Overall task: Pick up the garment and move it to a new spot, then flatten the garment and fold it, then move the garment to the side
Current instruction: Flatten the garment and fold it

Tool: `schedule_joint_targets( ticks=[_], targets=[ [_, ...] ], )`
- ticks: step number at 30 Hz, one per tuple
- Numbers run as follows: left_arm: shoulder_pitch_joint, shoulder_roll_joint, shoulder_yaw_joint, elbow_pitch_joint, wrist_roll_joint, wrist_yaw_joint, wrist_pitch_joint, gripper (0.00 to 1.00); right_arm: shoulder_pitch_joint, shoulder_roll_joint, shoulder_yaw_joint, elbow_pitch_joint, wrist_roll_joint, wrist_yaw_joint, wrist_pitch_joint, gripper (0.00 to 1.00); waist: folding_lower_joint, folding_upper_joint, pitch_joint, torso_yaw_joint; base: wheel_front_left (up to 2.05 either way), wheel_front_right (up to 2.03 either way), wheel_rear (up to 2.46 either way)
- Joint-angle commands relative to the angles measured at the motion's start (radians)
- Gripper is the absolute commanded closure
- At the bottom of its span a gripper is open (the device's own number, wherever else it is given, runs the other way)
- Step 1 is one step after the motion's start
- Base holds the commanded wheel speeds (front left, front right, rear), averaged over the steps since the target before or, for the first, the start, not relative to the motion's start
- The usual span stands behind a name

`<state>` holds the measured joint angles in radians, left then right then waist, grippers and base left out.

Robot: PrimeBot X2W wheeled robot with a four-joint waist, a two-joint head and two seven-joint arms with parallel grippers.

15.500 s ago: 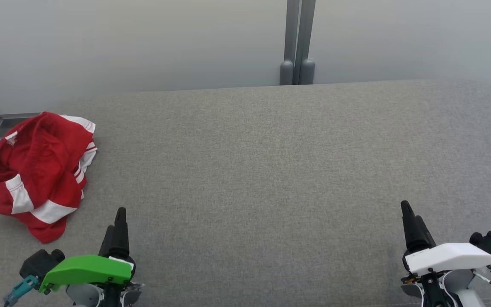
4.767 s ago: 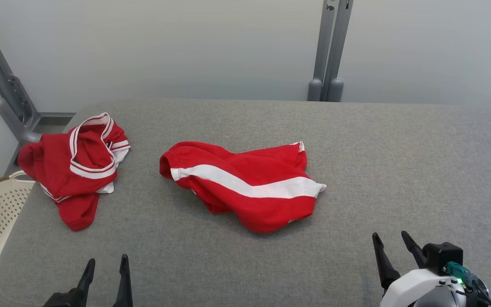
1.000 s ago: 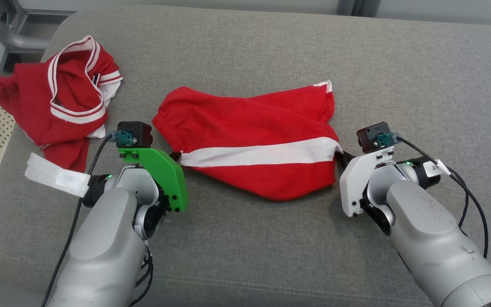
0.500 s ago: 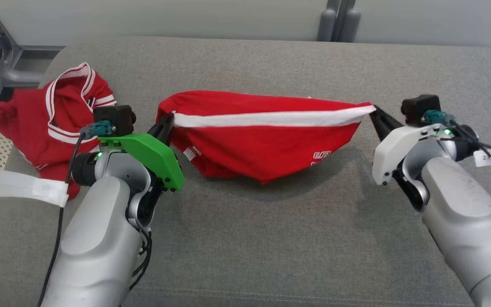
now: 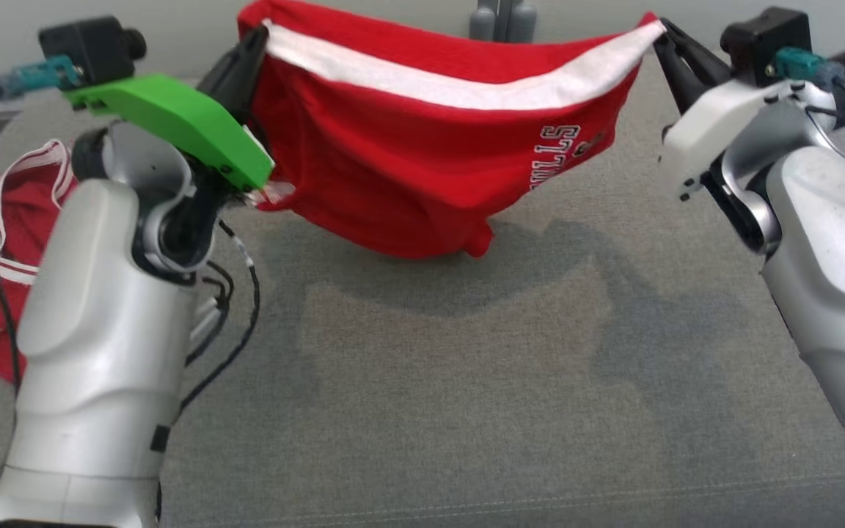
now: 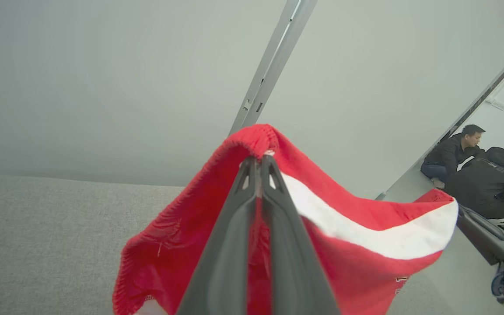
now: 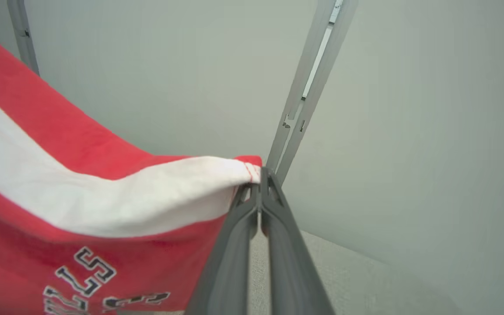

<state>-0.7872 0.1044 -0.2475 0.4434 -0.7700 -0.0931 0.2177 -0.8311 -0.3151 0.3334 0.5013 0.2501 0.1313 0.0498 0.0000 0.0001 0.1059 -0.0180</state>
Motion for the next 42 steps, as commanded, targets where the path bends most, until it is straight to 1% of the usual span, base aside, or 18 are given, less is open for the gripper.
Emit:
schedule_joint_targets(
  ticks=[1,3,5,6,8,10,15,16,17,21,23,25,28,29,31,36,38,42],
  targets=[
    [-0.052,0.022,0.015,-0.013,-0.021,0.0,0.027,1.0,-0.049,0.001,0.027,-0.024,0.005,-0.001,0.019,1.0,0.0,-0.0001,0.081,-0.063,0.0,0.0,0.0],
    [-0.106,0.038,0.029,-0.018,-0.033,0.01,0.067,1.0,-0.108,0.006,0.064,-0.035,0.024,-0.001,0.042,1.0,0.0,-0.0001,0.128,-0.088,0.0,0.0,0.0],
    [-0.171,0.059,0.038,-0.025,-0.023,0.027,0.092,1.0,-0.191,-0.002,0.103,-0.028,0.012,-0.001,0.054,1.0,0.0,-0.0001,0.181,-0.111,0.0,0.0,0.0],
    [-0.206,0.062,0.042,-0.03,-0.023,0.034,0.097,1.0,-0.235,0.006,0.113,-0.022,0.023,-0.001,0.047,1.0,0.0,-0.0001,0.209,-0.121,0.0,0.0,0.0],
    [-0.264,0.064,0.055,-0.028,-0.022,0.048,0.095,1.0,-0.323,0.007,0.137,0.004,0.002,-0.001,0.028,1.0,0.0,-0.0001,0.253,-0.138,0.0,0.0,0.0],
    [-0.327,0.058,0.078,-0.026,-0.035,0.059,0.082,1.0,-0.412,0.019,0.137,0.04,-0.022,-0.001,-0.005,1.0,0.0,-0.0001,0.292,-0.154,0.0,0.0,0.0],
    [-0.462,0.043,0.123,0.0,-0.048,0.063,0.008,1.0,-0.595,0.05,0.06,0.156,-0.12,-0.001,-0.119,1.0,0.0,-0.0001,0.346,-0.168,0.0,0.0,0.0],
    [-0.485,0.04,0.132,0.007,-0.048,0.062,-0.013,1.0,-0.624,0.058,0.034,0.176,-0.142,-0.001,-0.145,1.0,0.0,-0.0001,0.353,-0.167,0.0,0.0,0.0],
    [-0.526,0.034,0.152,0.02,-0.052,0.053,-0.062,1.0,-0.682,0.071,-0.016,0.213,-0.2,-0.001,-0.193,1.0,0.0,-0.0001,0.36,-0.167,0.0,0.0,0.0],
    [-0.583,0.024,0.184,0.047,-0.064,0.034,-0.148,1.0,-0.764,0.091,-0.117,0.248,-0.312,-0.001,-0.258,1.0,0.0,-0.0001,0.38,-0.159,0.0,0.0,0.0],
    [-0.572,0.024,0.176,0.071,-0.065,0.018,-0.158,1.0,-0.772,0.104,-0.118,0.263,-0.356,-0.001,-0.272,1.0,0.0,-0.0001,0.386,-0.152,0.0,0.0,0.0],
    [-0.545,0.027,0.162,0.083,-0.062,0.003,-0.165,1.0,-0.767,0.102,-0.089,0.282,-0.376,-0.001,-0.273,1.0,0.0,-0.0001,0.392,-0.145,0.0,0.0,0.0],
    [-0.476,0.028,0.123,0.093,-0.046,-0.016,-0.183,1.0,-0.709,0.089,0.01,0.318,-0.374,-0.001,-0.28,1.0,0.0,-0.0001,0.399,-0.133,0.0,0.0,0.0],
    [-0.476,0.028,0.123,0.093,-0.046,-0.016,-0.183,1.0,-0.709,0.089,0.01,0.318,-0.374,-0.001,-0.28,1.0,0.0,-0.0001,0.399,-0.133,0.0,0.0,0.0],
    [-0.414,0.026,0.1,0.093,-0.043,-0.025,-0.198,1.0,-0.676,0.073,0.08,0.323,-0.348,-0.001,-0.286,1.0,0.0,-0.0001,0.394,-0.125,0.0,0.0,0.0],
    [-0.241,0.043,0.023,0.06,-0.019,-0.036,-0.23,1.0,-0.561,0.004,0.22,0.274,-0.265,-0.001,-0.299,1.0,0.0,-0.0001,0.355,-0.105,0.0,0.0,0.0],
    [-0.165,0.062,-0.02,0.041,0.011,-0.037,-0.248,1.0,-0.51,-0.03,0.269,0.235,-0.226,-0.001,-0.299,1.0,0.0,-0.0001,0.325,-0.098,0.0,0.0,0.0],
    [-0.032,0.091,-0.063,0.002,0.058,-0.031,-0.292,1.0,-0.419,-0.108,0.342,0.14,-0.171,-0.001,-0.271,1.0,0.0,-0.0001,0.259,-0.091,0.0,0.0,0.0]
  ],
)
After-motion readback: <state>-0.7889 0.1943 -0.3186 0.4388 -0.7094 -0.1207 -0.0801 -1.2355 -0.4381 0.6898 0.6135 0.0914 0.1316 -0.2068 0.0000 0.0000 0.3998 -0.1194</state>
